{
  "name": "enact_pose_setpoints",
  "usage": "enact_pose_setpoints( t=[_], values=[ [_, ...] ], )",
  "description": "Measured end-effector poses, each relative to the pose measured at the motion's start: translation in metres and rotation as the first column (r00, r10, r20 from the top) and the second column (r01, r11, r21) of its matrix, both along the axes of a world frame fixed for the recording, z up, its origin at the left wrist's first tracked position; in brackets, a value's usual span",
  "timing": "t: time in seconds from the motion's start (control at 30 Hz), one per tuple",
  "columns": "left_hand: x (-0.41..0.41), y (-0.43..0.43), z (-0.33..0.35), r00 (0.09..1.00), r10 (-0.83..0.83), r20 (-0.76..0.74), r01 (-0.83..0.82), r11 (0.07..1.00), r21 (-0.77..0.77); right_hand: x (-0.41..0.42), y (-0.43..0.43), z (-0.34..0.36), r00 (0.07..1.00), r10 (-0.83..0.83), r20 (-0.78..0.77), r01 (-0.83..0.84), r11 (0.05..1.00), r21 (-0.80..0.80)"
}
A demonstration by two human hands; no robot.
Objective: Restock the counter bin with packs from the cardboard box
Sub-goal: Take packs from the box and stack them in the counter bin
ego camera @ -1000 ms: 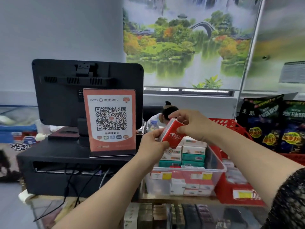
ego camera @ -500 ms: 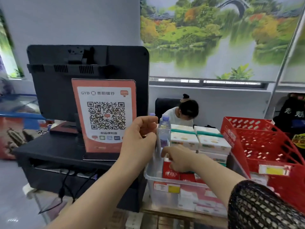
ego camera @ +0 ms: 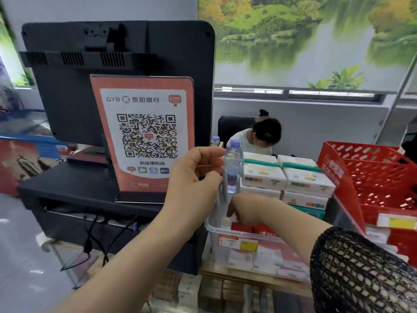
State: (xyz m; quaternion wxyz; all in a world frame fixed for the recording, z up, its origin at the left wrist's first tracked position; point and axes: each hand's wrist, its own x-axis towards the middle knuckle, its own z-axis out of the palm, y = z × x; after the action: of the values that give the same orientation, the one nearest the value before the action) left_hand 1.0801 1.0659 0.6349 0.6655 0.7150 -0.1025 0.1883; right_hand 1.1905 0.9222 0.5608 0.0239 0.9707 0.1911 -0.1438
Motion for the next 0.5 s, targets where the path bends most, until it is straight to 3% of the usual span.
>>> enact_pose_setpoints(
  t=[0.07, 0.17, 0.33, 0.5],
  values=[
    [0.000, 0.000, -0.001, 1.000, -0.002, -0.005, 0.002, 1.000, -0.004, -0.001, 0.004, 0.002, 0.999, 0.045, 0.029, -0.046, 0.999, 0.008],
    [0.000, 0.000, -0.003, 1.000, -0.001, -0.014, 0.001, 1.000, -0.011, 0.000, 0.008, -0.001, 0.999, 0.026, -0.047, -0.025, 1.000, 0.013],
    [-0.001, 0.002, -0.002, 1.000, -0.007, -0.016, 0.007, 1.000, 0.002, -0.007, 0.011, -0.005, 0.977, -0.035, -0.208, 0.004, 0.989, -0.147],
    [-0.002, 0.003, -0.003, 1.000, -0.010, -0.016, 0.010, 1.000, 0.003, -0.011, 0.016, -0.003, 0.974, -0.030, -0.223, 0.031, 0.999, 0.004]
  ],
)
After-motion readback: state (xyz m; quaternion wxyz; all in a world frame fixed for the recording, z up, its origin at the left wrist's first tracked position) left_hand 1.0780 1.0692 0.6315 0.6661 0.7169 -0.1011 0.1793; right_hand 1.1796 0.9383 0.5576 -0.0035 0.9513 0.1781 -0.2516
